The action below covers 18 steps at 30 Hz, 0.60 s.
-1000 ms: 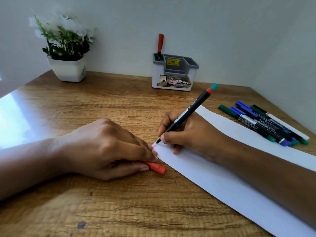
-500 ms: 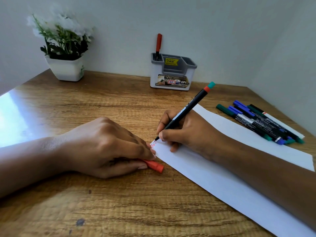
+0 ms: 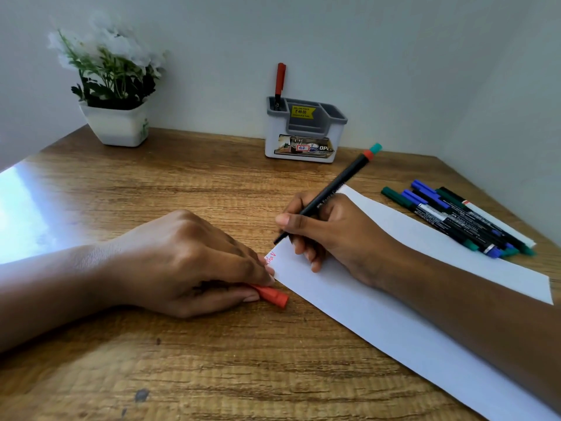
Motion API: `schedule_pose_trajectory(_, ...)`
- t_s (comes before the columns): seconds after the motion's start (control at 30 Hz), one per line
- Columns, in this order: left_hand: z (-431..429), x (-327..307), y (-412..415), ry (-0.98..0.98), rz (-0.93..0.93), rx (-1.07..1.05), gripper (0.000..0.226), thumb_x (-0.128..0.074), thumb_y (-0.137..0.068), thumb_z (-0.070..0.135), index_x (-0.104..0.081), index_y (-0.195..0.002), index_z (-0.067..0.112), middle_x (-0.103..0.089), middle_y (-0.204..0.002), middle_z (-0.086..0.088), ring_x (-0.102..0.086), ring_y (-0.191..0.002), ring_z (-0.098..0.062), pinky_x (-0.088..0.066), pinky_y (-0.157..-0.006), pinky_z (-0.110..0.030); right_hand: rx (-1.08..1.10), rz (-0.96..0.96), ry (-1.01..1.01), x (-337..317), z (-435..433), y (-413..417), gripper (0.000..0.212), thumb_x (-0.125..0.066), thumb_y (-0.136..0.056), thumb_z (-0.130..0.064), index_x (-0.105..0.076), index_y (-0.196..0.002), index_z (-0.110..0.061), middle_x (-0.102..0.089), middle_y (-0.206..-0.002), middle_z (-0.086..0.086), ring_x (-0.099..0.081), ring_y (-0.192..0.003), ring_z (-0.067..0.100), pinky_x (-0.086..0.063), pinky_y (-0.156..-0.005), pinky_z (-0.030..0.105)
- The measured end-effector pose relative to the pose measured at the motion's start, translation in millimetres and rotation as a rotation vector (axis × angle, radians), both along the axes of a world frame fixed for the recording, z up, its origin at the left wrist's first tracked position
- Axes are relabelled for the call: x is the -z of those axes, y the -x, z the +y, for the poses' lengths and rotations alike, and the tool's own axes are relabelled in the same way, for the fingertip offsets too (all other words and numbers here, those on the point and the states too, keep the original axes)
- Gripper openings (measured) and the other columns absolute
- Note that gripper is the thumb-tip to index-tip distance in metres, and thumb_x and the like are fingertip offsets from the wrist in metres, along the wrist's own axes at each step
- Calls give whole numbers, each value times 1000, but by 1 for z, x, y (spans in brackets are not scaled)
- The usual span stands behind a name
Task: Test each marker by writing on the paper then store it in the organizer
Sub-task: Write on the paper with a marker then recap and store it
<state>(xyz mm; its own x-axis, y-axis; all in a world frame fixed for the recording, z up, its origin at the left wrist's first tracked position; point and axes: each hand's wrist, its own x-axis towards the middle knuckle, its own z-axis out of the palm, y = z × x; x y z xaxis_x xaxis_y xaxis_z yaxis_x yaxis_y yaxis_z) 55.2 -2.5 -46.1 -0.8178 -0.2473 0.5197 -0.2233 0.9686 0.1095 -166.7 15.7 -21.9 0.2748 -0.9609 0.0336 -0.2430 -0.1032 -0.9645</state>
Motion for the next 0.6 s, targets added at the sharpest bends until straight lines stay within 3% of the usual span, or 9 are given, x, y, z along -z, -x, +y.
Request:
schedule_pose_trajectory(0.17, 1, -1, 1, 9, 6, 3, 56, -27, -98, 52, -70, -85, 18, -75, -76, 3, -72, -64, -15, -58, -47, -38, -41, 60, 8, 1, 0, 1, 13, -61, -82, 3, -62, -76, -8, -58, -60, 2, -54, -52, 7, -51, -48, 21)
schedule_pose_trajectory(0.6, 3, -3, 2, 49, 28, 28, 53, -27, -99, 49, -69, -86, 20, -75, -75, 3, -71, -62, -14, -57, -43, -37, -39, 141, 53, 1, -1, -1, 8, -60, -79, 5, -63, -75, -2, -56, -60, 3, -53, -50, 8, -49, -46, 20)
